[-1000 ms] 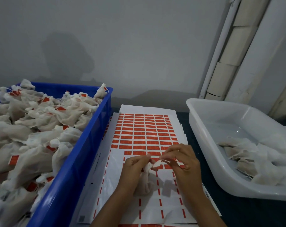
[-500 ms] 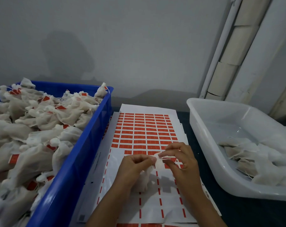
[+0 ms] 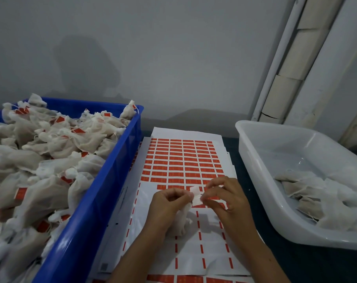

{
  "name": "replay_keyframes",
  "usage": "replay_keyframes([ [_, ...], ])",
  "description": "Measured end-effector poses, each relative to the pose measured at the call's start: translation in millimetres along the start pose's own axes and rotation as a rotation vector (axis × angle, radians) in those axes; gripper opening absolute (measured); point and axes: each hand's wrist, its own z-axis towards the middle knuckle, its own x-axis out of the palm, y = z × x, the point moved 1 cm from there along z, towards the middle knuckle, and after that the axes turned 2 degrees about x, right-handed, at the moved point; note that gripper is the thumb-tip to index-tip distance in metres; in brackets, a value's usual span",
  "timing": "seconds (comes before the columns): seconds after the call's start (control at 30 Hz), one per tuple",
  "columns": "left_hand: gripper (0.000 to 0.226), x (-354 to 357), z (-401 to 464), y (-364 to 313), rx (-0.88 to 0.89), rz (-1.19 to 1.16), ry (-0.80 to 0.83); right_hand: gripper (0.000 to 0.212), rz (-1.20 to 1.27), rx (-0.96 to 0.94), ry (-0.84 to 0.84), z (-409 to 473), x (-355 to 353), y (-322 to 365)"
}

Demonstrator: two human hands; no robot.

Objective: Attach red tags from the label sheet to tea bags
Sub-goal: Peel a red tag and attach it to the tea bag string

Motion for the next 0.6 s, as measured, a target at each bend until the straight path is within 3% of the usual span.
replay_keyframes([
  [0.33, 0.014, 2.1, -2.1, -2.5, 0.113, 0.064, 0.101, 0.009, 0.381, 0.326, 0.079, -1.9, 6.1, 2.7],
  [0.6, 0.010, 1.8, -2.5, -2.7, 0.151, 0.047, 0.117, 0.008, 0.434, 0.404, 0.077, -4.8, 9.9, 3.6],
])
